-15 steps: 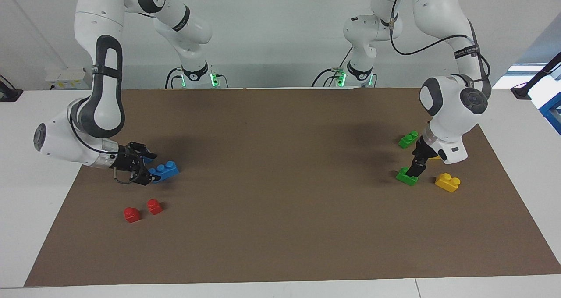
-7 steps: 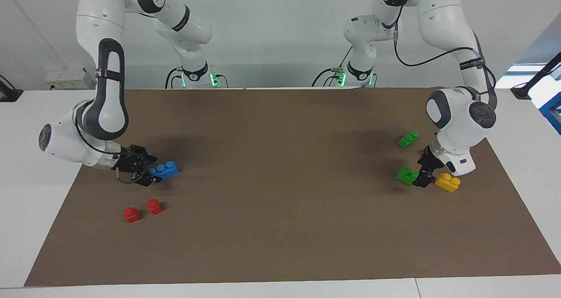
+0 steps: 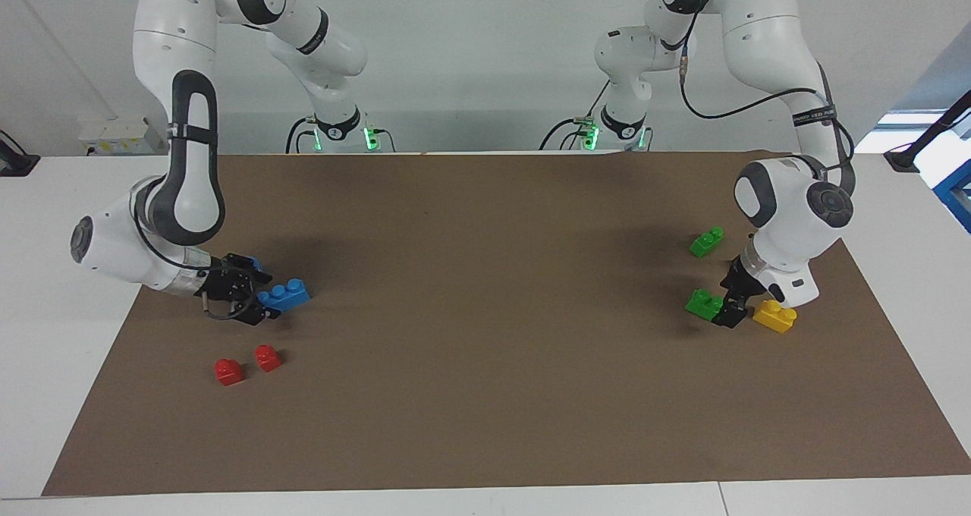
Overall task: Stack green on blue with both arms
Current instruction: 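Close the left gripper on the green brick while the right gripper grips blue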
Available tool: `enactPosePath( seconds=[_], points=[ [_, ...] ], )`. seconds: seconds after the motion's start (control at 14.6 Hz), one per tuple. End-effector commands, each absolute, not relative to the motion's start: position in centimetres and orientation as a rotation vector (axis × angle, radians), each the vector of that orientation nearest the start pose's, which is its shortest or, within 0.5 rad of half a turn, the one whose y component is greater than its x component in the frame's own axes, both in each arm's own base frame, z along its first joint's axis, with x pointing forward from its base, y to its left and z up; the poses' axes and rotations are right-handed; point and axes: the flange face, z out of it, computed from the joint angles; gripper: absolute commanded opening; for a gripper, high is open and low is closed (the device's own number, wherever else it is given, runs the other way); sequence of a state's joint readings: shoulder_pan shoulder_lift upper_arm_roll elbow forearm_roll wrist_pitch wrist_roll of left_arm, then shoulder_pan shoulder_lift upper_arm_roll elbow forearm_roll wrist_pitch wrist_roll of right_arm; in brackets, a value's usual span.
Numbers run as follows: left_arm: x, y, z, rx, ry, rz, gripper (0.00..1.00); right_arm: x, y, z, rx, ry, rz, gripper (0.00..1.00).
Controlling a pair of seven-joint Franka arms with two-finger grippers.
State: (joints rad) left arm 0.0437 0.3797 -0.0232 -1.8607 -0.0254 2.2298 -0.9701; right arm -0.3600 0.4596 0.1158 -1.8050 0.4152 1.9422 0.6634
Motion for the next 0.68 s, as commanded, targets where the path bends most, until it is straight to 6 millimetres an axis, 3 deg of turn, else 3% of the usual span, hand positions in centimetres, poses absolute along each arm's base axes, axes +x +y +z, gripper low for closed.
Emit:
enactPosePath(
  seconds=[0.0,0.14,0.21,0.41,0.48,0.55,0.62],
  points=[
    [62.55,1.35,30.08,-2.771,-1.559,0.012,0.96,60.4,-12.62,27.76,-2.377,1.351,0.522,0.0],
    [62.55,1.35,30.1,-2.77,-1.558,0.016,0.93,60.53,-12.51,27.68,-2.414,1.312,0.501,0.0],
    [62.56,1.25,30.17,-2.77,-1.555,0.023,0.87,60.47,-12.73,27.66,-2.418,1.314,0.5,0.0],
    [62.8,1.06,30.44,-2.775,-1.547,0.016,0.42,60.48,-12.63,27.66,-2.417,1.315,0.503,0.0],
    [62.88,1.07,30.58,-2.776,-1.548,0.012,0.14,60.5,-12.6,27.72,-2.405,1.331,0.509,0.0],
    [63.04,0.79,30.79,-2.782,-1.543,0.003,0.0,60.62,-12.46,27.99,-2.39,1.347,0.513,0.0],
    [63.11,0.88,30.91,-2.783,-1.543,0.001,0.0,60.85,-12.14,28.61,-2.377,1.378,0.514,0.0]
  ],
)
